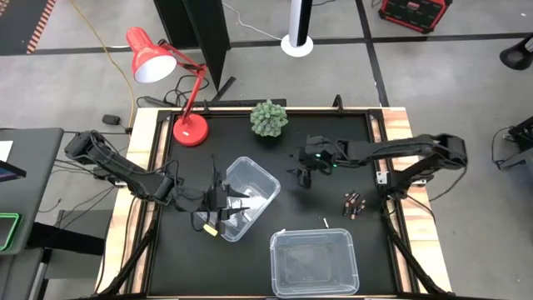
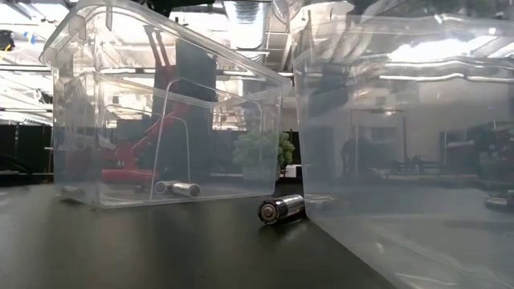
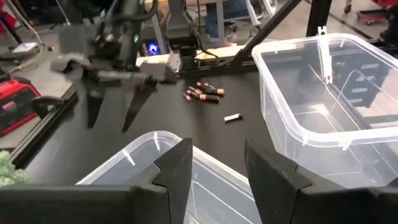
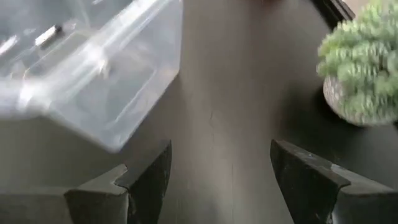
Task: Sort batteries
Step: Move the top transparent bin to the middle left
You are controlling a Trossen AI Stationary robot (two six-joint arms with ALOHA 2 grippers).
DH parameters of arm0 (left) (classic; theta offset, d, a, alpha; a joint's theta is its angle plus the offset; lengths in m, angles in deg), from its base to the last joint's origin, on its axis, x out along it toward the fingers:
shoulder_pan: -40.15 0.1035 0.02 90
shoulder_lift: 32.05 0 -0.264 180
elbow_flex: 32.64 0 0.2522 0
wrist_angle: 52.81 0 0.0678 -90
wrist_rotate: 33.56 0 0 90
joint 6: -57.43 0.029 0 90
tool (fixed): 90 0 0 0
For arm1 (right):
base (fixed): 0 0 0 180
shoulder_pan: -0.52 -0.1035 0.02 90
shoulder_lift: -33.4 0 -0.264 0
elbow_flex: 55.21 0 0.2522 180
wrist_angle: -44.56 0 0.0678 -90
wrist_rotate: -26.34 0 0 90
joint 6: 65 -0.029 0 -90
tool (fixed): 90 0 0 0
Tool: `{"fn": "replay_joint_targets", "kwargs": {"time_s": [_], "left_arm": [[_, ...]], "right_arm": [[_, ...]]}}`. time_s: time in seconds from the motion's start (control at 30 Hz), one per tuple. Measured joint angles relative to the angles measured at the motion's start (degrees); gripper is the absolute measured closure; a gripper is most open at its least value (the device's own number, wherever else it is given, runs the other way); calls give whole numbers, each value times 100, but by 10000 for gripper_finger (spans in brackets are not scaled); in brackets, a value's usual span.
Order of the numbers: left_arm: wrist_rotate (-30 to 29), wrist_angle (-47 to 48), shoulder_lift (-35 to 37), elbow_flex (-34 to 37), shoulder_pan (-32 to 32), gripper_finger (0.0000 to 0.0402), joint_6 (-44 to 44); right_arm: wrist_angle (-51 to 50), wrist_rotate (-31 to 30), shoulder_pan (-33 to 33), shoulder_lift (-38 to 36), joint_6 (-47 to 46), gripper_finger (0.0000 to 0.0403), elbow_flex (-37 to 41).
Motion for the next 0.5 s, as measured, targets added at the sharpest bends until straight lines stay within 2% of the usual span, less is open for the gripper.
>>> {"fn": "replay_joint_targets", "kwargs": {"time_s": [0.27, 0.43, 0.5], "left_arm": [[61, 67, -70, 0, -53, 276, 28], [81, 112, -72, 0, -48, 278, -25], [278, 278, -72, 0, -50, 278, -44]], "right_arm": [[-391, -16, -20, -1831, -433, 111, 1388], [-1671, -15, -76, -2799, -1288, 111, 1851], [-2272, -17, -141, -3044, -1530, 111, 1880]]}}
